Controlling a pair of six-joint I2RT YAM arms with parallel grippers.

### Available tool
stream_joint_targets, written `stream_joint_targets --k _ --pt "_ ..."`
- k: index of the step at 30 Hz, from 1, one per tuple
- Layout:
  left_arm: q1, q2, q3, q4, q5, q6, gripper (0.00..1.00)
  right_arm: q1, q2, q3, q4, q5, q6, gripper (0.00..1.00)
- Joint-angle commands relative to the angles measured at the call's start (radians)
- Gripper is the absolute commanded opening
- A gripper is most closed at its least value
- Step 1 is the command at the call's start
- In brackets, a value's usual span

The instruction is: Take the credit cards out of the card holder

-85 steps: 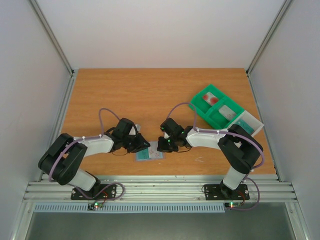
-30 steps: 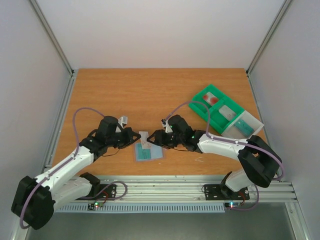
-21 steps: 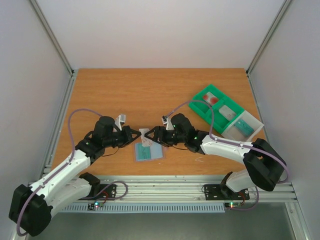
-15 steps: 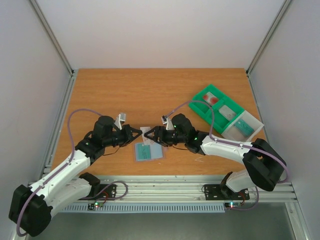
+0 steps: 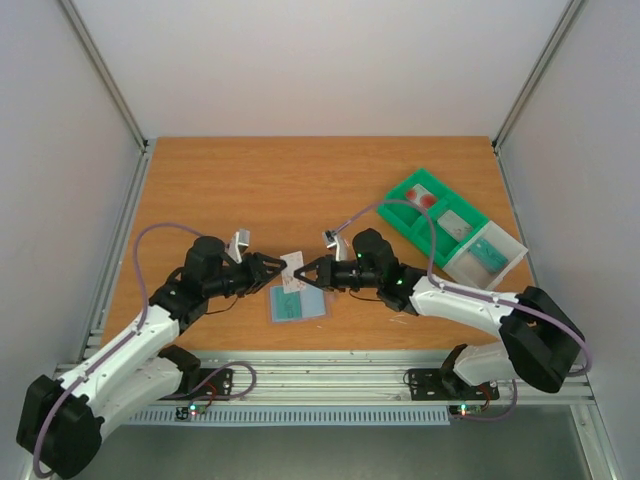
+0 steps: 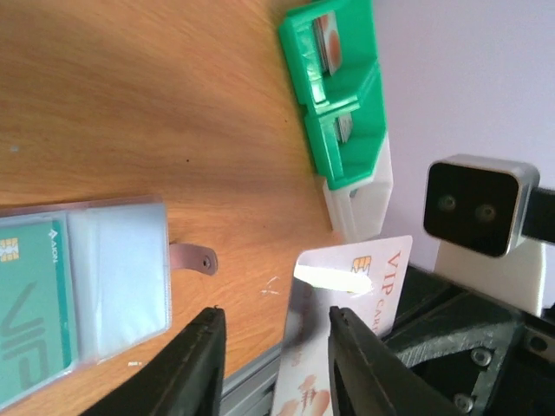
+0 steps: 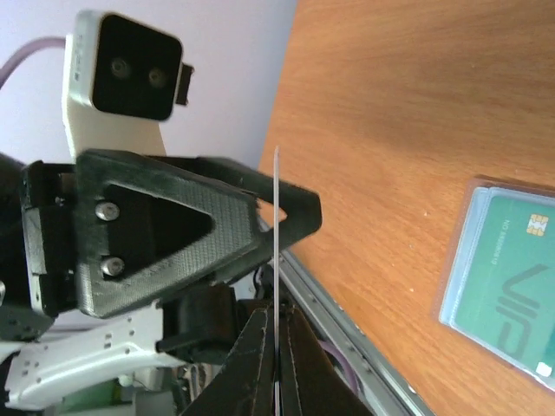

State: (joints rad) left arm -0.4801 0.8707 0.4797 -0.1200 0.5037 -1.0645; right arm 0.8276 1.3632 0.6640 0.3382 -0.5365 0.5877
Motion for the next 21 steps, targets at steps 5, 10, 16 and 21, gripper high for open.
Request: stream_joint_targets --k 5,10,16,21 --pt "0.003 -0.069 0.024 0.094 0.161 0.111 0.53 -0.005 -0.154 0.057 -0.297 -0.101 -0.361 0.01" --pt "0.003 -0.078 0.091 0.075 0.335 0.218 0.57 -0.007 -0.186 0.13 -0.444 -0.263 -0.485 0.01" --pt "0.003 -0.042 0.172 0.023 0.581 0.305 0.54 -0.007 -0.196 0.181 -0.512 -0.33 -0.529 0.01" --pt "0.003 -0.008 0.225 -0.128 0.644 0.399 0.43 -0.007 -0.185 0.197 -0.503 -0.36 -0.524 0.01"
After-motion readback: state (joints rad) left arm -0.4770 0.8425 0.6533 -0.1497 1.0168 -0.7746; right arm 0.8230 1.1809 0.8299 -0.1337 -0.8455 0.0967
